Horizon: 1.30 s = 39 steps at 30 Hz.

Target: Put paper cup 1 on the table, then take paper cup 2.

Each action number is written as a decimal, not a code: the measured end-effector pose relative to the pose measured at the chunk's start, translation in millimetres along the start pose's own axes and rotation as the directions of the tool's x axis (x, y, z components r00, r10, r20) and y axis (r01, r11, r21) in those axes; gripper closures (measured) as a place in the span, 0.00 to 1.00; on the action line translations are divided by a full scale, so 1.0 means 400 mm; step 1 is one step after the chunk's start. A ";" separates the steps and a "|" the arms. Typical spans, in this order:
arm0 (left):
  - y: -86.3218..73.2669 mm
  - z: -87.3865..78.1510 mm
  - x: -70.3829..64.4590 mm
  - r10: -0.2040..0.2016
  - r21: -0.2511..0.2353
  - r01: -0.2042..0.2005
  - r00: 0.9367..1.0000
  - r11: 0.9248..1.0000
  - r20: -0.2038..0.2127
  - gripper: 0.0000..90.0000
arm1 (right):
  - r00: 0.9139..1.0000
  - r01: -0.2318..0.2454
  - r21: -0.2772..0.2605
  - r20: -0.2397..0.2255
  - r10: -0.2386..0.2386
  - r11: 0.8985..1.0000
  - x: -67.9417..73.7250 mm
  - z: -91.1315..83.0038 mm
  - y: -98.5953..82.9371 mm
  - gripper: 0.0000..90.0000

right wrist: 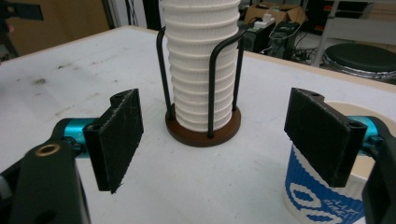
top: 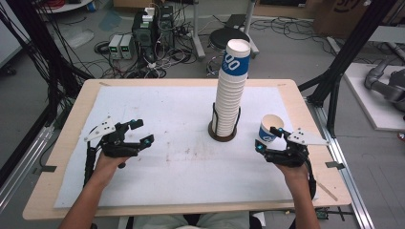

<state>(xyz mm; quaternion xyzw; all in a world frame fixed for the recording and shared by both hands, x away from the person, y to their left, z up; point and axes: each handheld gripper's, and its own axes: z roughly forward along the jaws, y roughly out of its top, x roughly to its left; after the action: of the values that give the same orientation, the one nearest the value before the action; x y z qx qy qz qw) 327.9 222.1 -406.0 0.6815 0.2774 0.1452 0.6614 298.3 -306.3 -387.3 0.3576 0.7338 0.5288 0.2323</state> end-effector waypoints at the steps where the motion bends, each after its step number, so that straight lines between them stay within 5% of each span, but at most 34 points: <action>1: 0.000 0.001 0.000 0.000 -0.002 0.000 1.000 1.000 -0.002 0.19 | 1.000 -0.001 0.008 -0.004 0.001 1.000 0.004 0.002 0.000 0.22; 21: 0.014 0.013 -0.008 -0.015 -0.014 0.015 0.999 1.000 0.035 0.19 | 0.999 0.017 0.031 -0.039 -0.016 0.999 0.008 0.017 0.002 0.22; 33: 0.135 0.073 -0.020 0.008 -0.020 -0.005 0.992 1.000 0.123 0.19 | 0.998 0.016 0.030 -0.054 -0.014 0.999 0.008 0.004 0.008 0.22; 39: 0.226 0.117 -0.030 0.028 -0.030 -0.023 0.981 0.999 0.193 0.18 | 0.998 0.004 0.042 -0.068 -0.002 0.999 0.009 0.007 0.007 0.22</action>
<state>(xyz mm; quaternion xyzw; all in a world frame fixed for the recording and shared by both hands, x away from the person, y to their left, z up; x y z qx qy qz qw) 361.5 179.4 -319.0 0.6866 0.2009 0.0905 0.6928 298.7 -301.6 -385.6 0.3431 0.7528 0.5248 0.2004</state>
